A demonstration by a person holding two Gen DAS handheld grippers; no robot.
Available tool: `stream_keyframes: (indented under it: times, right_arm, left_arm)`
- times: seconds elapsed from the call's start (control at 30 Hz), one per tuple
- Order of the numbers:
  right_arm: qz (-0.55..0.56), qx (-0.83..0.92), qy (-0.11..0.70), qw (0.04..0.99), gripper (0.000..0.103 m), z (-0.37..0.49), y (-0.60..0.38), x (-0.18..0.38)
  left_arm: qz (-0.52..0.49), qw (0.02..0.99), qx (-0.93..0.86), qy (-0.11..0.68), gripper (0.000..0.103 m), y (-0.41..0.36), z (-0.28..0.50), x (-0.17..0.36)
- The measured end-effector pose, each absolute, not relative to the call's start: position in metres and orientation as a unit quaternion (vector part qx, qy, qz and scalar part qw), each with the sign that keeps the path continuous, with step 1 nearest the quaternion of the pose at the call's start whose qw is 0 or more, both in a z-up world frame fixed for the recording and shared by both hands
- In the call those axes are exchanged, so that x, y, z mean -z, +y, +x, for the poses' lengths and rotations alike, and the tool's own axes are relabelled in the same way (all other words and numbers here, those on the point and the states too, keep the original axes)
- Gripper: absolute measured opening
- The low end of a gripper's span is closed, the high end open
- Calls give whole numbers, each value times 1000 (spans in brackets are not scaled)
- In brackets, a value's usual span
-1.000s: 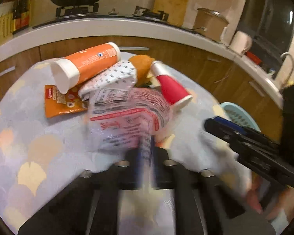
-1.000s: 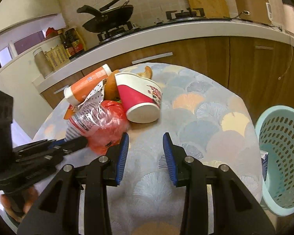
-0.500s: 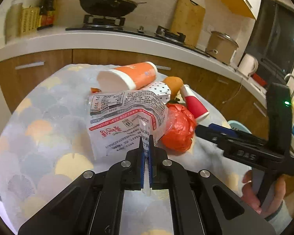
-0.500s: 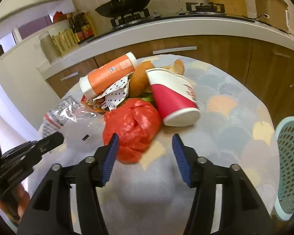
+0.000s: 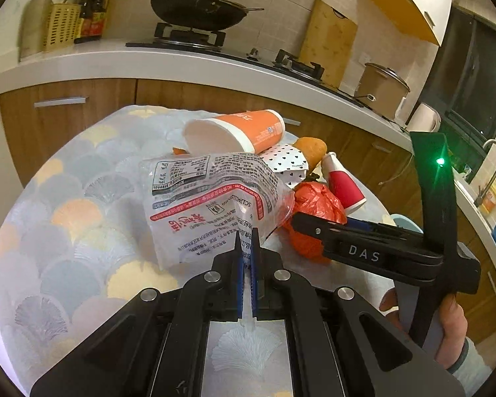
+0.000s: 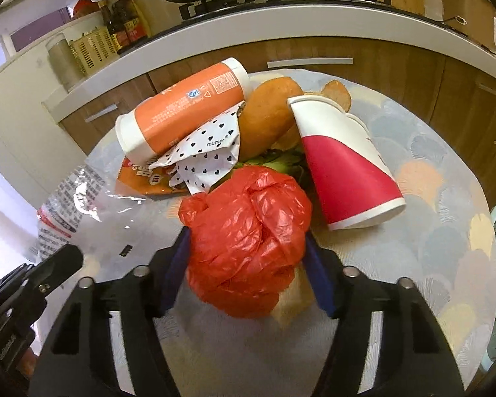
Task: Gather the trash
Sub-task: 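Grasp the clear plastic bag with the left tool while the right tool grasps the red bag, then carry both plastic bags over the blue basket and release them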
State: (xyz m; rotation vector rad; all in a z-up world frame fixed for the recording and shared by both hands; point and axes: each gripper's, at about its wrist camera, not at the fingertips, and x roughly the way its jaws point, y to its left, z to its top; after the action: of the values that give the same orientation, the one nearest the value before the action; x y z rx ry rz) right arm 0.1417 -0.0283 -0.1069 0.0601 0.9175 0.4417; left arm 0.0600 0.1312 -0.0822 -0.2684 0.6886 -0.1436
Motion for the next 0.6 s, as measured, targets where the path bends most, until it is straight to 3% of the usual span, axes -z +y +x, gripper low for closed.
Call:
stream_keyframes:
  times: [0.17, 0.6]
  right_arm:
    - [29, -215, 424, 880, 50, 126, -35, 94]
    - [42, -169, 357, 918, 50, 97, -102, 39]
  left_arm:
    - [-130, 931, 75, 333, 1, 126, 58, 79]
    - [-103, 938, 112, 311, 1, 81, 50, 48]
